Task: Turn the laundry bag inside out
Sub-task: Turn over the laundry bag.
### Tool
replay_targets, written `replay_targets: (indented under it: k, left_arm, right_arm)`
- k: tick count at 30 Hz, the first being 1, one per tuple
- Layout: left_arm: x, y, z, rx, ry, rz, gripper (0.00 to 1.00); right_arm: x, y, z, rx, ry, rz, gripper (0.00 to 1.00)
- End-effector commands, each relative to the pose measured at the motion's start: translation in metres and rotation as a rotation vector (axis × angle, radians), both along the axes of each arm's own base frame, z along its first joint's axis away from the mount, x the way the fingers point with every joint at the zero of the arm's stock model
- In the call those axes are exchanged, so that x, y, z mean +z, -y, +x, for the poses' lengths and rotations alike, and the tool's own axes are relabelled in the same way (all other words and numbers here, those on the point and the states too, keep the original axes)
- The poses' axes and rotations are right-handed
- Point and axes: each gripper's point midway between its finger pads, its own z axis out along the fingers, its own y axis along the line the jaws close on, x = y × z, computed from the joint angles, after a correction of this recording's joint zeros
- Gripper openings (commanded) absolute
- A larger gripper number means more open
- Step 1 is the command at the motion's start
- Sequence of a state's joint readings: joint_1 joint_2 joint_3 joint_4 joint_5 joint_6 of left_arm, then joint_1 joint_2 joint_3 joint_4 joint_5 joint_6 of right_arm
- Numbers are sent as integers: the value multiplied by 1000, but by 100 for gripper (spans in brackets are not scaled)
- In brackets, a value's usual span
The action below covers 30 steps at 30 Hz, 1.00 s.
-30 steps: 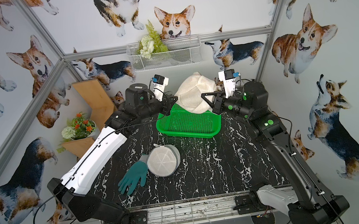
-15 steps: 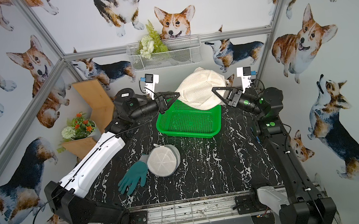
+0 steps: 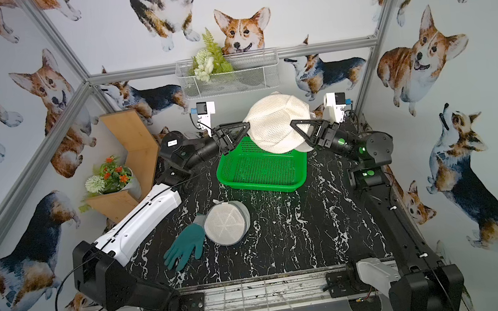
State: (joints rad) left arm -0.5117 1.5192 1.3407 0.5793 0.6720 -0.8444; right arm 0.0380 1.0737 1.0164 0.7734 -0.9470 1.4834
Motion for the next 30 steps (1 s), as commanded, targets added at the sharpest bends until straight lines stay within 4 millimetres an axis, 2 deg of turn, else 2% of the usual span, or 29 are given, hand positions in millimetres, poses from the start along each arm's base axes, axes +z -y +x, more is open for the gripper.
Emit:
replay_targets:
  k: [1,8,16,20,23,27,30]
  left_arm:
    - [18,-2,-7,-1,48,-74,46]
    - [21,-10,-11,66,78,-134,62]
    - [20,7,-11,62,101,-105,62]
    - [24,3,-13,88,132,-121,61]
    - [30,-11,-19,172,226,-106,62]
    - [22,-23,-29,303,410,15,66]
    - [10,-12,-39,323,612,189,69]
  right_arm:
    - [6,3,3,-50,25,56,0]
    - [0,23,23,-146,-70,204,0]
    - [-1,14,32,-142,-110,236,0]
    - [5,21,32,-147,-114,308,0]
    - [10,26,32,-157,-127,346,0]
    - [16,32,34,-165,-168,396,0]
    - [16,34,37,-171,-231,419,0]
